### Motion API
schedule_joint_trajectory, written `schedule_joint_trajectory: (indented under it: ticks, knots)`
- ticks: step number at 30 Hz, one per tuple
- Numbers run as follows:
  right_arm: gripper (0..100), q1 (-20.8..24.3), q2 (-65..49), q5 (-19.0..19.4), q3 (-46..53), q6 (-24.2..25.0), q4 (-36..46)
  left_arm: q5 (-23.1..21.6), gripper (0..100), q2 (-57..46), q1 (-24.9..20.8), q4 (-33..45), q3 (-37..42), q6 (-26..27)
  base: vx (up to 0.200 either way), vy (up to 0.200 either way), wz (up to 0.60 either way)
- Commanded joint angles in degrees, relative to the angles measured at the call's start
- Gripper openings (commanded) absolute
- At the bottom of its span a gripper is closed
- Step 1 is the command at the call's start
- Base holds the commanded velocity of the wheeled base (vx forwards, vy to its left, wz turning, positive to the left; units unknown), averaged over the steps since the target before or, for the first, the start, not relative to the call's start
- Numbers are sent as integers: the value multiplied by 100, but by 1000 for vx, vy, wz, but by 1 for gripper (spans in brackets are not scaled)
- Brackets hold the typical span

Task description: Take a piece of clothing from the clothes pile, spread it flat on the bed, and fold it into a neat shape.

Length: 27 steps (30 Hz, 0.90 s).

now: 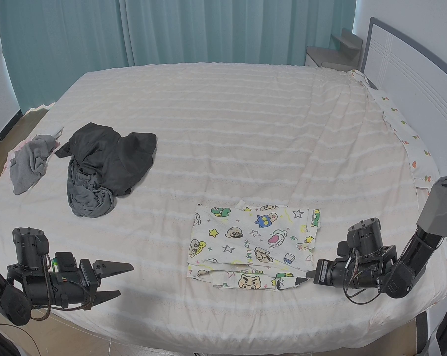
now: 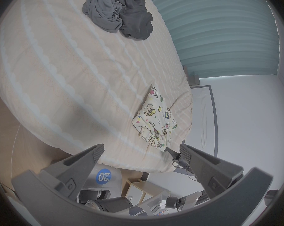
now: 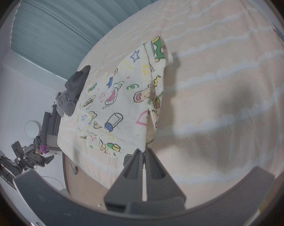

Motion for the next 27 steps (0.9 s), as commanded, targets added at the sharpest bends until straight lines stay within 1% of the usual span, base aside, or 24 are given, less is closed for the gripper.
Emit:
schedule_joint_trajectory:
  ticks: [1, 2, 5, 8, 11, 12, 13, 15, 17, 20, 23, 27]
  knots:
    - [0, 21, 162, 4, 46, -122, -11, 0, 100, 21, 0, -4, 0, -7, 0, 0, 0]
    - [100, 21, 162, 4, 54, -157, -11, 0, 100, 30, 0, -4, 0, -7, 0, 0, 0]
    - [100, -23, 100, -14, 72, -245, -64, 0, 100, 21, 0, -4, 0, -7, 0, 0, 0]
    - [100, -260, -93, -23, 46, -254, -143, 0, 100, 21, 0, -4, 9, -7, 0, 0, 0]
    - [100, -533, -366, -5, -7, -210, -459, 0, 100, 21, 0, -4, 27, -7, 0, 0, 0]
    - [100, -533, -366, -5, -7, -210, -459, 0, 100, 21, 0, -4, 27, -7, 0, 0, 0]
    - [100, -691, -524, 13, -77, -201, -784, 0, 100, 21, -9, -4, 18, -7, 0, 0, 0]
    - [100, -796, -603, 21, -271, -192, -995, 0, 100, 21, -18, -4, 18, -7, 0, 0, 0]
    - [100, -840, -533, 48, -552, -175, -1013, 0, 100, 30, -27, -4, 18, -7, 0, 0, 0]
    - [100, -744, -93, 162, -807, -104, -1083, -9, 100, 21, -27, -4, 27, -7, 0, 0, 0]
    - [100, -621, 399, 127, -1194, -96, -1294, -9, 100, 21, -27, -4, 27, -7, 0, 0, 0]
    - [100, -603, 847, 118, -1607, -104, -1312, -9, 100, 30, -27, -4, 35, -7, 0, 0, 0]
